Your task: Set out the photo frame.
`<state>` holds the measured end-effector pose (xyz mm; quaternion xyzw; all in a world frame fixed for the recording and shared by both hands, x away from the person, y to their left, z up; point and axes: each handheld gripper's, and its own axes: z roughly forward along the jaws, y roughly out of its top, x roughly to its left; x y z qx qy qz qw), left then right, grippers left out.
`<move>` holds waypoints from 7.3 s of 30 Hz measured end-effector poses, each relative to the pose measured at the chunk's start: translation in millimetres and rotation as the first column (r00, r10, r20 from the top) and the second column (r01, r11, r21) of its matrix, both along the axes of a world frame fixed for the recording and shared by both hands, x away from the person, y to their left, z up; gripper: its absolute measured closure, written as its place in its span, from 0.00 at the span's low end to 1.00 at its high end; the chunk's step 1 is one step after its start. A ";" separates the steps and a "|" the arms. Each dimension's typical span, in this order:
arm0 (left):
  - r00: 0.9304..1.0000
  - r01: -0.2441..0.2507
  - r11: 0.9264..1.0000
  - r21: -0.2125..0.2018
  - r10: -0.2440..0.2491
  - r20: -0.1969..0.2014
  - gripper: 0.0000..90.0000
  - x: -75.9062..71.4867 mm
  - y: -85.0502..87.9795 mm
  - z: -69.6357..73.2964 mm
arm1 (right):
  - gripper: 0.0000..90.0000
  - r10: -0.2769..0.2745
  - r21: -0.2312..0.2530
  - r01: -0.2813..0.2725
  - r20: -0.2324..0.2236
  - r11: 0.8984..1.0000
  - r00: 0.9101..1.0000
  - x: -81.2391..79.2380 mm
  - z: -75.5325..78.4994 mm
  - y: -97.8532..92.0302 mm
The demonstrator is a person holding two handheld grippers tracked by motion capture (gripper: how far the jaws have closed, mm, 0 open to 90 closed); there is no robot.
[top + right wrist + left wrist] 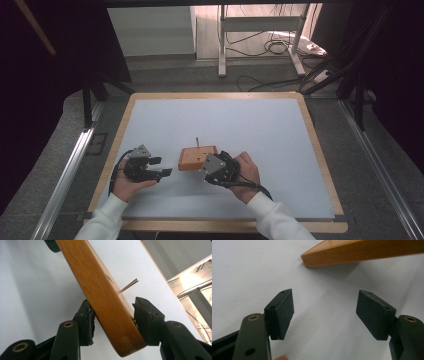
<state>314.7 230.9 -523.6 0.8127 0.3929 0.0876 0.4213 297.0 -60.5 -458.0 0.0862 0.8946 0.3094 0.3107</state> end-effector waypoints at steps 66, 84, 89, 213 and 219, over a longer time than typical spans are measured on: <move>1.000 0.014 1.000 0.013 -0.014 -0.015 0.33 1.6 -2.3 -4.1 | 0.60 0.017 0.078 -0.006 -0.137 0.997 0.990 48.1 58.5 -20.8; 1.000 0.016 1.000 0.014 -0.016 -0.011 0.32 1.6 -2.6 -4.8 | 0.48 -0.125 0.076 0.138 -0.157 0.988 0.980 86.0 47.1 -24.6; 1.000 0.015 1.000 0.011 -0.015 -0.009 0.32 1.3 -2.6 -4.5 | 0.45 -0.128 0.090 0.145 -0.176 0.985 0.976 89.1 45.2 -24.5; 1.000 -0.001 1.000 0.023 0.000 0.015 0.32 -3.0 -7.1 -3.3 | 0.51 -0.149 0.346 0.298 -0.398 0.889 0.905 16.8 -42.9 -136.3; 0.999 -0.004 1.000 0.020 0.003 0.038 0.32 -6.0 -11.1 -0.9 | 0.36 -0.236 0.357 0.406 -0.434 0.841 0.870 9.3 -48.9 -172.6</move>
